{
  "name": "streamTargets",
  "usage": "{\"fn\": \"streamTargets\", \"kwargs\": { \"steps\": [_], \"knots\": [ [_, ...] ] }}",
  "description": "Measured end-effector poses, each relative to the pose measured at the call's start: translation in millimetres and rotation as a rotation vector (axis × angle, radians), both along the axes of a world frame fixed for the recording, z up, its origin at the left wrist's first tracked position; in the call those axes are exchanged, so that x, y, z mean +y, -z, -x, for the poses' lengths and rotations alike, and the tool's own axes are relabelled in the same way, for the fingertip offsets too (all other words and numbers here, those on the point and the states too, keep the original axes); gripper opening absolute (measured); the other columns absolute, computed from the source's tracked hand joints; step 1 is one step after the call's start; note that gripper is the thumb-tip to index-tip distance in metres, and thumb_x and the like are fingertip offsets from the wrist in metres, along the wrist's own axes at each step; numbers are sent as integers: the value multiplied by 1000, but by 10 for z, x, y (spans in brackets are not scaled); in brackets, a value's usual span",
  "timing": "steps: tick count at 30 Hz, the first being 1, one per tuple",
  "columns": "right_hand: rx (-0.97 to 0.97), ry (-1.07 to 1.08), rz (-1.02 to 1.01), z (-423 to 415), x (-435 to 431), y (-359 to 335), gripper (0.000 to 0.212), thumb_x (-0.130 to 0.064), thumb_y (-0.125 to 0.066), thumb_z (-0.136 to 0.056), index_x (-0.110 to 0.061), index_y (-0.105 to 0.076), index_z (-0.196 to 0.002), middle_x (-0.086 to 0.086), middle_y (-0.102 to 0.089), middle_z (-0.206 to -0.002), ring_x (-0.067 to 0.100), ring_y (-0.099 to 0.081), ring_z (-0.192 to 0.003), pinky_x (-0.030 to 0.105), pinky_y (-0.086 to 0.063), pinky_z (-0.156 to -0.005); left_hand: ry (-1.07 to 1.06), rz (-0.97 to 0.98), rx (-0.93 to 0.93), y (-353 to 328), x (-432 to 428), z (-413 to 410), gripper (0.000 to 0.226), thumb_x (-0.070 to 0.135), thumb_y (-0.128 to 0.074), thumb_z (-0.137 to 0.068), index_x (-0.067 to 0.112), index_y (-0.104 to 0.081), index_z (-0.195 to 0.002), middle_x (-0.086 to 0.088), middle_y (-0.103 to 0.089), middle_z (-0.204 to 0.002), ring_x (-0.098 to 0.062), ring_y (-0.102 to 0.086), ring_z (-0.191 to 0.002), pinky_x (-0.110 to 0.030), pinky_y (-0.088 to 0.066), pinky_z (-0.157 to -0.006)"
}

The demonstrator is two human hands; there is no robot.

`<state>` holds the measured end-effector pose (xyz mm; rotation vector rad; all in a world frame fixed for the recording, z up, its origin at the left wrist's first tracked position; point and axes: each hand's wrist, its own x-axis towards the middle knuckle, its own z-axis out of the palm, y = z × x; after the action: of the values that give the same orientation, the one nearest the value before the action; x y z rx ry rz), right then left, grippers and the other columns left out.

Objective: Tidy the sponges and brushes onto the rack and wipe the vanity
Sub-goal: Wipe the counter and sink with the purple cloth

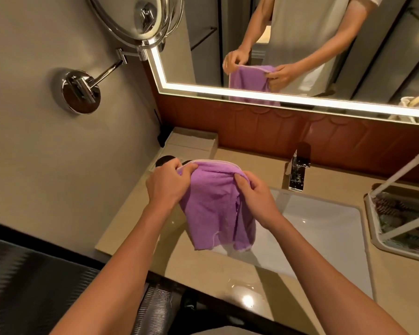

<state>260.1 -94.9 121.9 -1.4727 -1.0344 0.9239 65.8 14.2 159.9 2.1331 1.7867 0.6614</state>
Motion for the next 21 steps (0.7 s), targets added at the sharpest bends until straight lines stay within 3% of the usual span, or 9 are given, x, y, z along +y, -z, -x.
{"fn": "streamTargets", "kwargs": {
  "steps": [3,7,11,15,18,21],
  "knots": [
    [-73,67,77,144,110,163,20,-41,-59,-101,-25,-71,-100,-9,-72,-92,9,-66,-89,31,-52,-82,-6,14,-61,119,149,200,56,65,-55,-92,15,-45,-69,0,-56,-61,-27,-56,-63,-37,-42,-58],
    [-97,118,113,381,263,268,7,-30,-70,-94,-27,-70,-101,-15,-71,-96,-2,-64,-88,19,-50,-77,-10,56,-58,242,355,524,57,70,-57,-88,16,-51,-70,2,-60,-62,-20,-57,-60,-37,-49,-59],
    [-133,100,150,689,510,330,15,-27,-70,-95,-29,-68,-109,-12,-69,-106,5,-63,-98,22,-49,-81,-4,18,-2,319,697,873,52,72,-55,-88,24,-52,-69,7,-58,-63,-13,-54,-58,-28,-42,-55],
    [-182,122,194,992,825,409,20,-28,-70,-93,-28,-67,-113,-10,-66,-110,11,-62,-103,24,-53,-81,27,-39,70,443,1090,1140,49,71,-55,-89,25,-51,-75,6,-58,-72,-15,-55,-61,-33,-53,-61],
    [-259,134,239,1170,1120,538,25,-36,-71,-87,-34,-65,-112,-15,-60,-110,13,-58,-106,33,-57,-89,65,-50,105,593,1405,1293,46,69,-57,-89,25,-52,-79,3,-58,-79,-19,-57,-68,-36,-55,-64],
    [-309,131,307,1330,1366,724,31,-37,-70,-87,-42,-60,-116,-22,-49,-111,13,-45,-115,41,-46,-104,87,-70,126,799,1692,1365,44,67,-60,-88,25,-56,-81,1,-62,-83,-22,-58,-76,-38,-54,-67]
  ]
}}
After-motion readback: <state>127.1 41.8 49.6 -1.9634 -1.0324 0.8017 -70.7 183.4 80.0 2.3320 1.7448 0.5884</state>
